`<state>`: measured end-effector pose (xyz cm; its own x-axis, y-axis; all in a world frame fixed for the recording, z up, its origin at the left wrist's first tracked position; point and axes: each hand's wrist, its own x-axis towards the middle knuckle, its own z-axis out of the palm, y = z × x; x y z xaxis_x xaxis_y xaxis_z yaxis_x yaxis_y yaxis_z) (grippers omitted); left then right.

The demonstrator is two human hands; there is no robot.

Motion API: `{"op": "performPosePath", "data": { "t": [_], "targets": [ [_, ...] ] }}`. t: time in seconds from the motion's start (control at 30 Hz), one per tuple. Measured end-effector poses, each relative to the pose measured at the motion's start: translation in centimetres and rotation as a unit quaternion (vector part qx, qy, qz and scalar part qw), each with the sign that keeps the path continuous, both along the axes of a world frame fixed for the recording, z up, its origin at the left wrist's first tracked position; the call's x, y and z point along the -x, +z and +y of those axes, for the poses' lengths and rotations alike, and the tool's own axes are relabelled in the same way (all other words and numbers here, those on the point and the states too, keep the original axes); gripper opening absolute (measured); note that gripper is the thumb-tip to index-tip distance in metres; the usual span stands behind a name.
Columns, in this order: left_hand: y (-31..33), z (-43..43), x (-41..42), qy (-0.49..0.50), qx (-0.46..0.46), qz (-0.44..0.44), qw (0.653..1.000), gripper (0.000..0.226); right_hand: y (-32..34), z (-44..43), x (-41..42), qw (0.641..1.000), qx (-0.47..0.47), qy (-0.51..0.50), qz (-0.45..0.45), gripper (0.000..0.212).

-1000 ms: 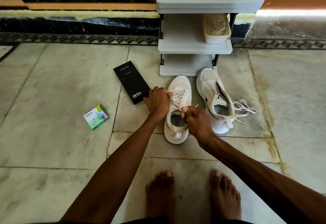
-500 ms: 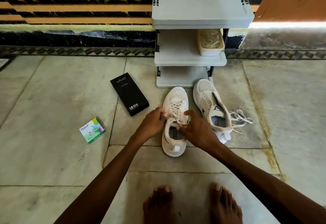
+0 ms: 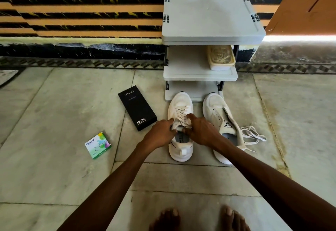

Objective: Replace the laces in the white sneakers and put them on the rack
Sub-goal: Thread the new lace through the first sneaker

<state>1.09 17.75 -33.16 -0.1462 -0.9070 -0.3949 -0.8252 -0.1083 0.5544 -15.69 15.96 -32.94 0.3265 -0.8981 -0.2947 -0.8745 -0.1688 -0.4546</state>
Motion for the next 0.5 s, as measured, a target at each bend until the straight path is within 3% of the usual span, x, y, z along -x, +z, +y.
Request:
{"op": "performPosePath", "data": {
  "t": [0.2, 0.5],
  "targets": [
    [-0.8, 0.2, 0.1, 0.023, -0.007, -0.011, 1.0, 0.057, -0.7, 0.3, 0.2, 1.0, 0.003, -0.013, -0.026, 0.062],
    [-0.7, 0.5, -0.4, 0.066, 0.011, 0.03, 0.997, 0.054, -0.8, 0.4, 1.0, 0.995, -0.016, -0.05, -0.085, 0.066]
  ]
}}
